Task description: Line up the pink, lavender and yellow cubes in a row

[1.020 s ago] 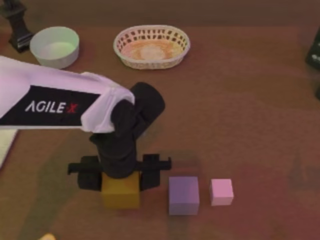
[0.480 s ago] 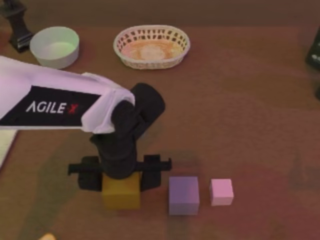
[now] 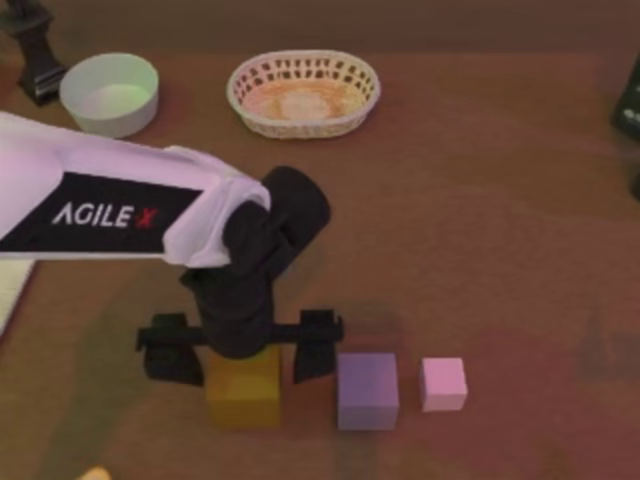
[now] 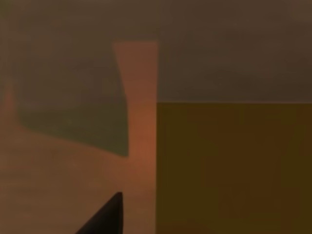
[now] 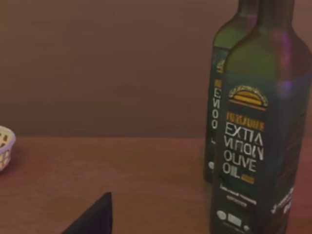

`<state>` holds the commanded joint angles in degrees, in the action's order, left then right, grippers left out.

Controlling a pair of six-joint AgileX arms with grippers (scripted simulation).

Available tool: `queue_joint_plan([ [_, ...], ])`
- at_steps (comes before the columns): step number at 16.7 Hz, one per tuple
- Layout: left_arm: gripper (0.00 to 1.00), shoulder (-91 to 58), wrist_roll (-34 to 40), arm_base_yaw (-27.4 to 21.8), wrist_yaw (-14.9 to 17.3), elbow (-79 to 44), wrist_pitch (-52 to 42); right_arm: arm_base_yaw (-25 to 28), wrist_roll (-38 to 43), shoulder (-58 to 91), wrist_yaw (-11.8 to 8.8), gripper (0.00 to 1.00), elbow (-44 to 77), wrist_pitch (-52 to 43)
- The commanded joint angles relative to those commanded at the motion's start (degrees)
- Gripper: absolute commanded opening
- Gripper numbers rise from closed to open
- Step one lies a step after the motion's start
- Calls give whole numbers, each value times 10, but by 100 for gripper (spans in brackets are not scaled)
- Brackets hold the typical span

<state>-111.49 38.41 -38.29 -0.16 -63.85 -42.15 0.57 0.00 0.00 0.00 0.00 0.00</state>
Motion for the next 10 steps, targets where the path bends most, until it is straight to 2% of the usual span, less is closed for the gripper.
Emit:
queue_joint_plan([
  [6,100,1,0,1,0,-2,-2,0,0,0,0,100,0,0],
  [10,100,27,2,4,0,-39,-70,0,0,0,0,100,0,0],
])
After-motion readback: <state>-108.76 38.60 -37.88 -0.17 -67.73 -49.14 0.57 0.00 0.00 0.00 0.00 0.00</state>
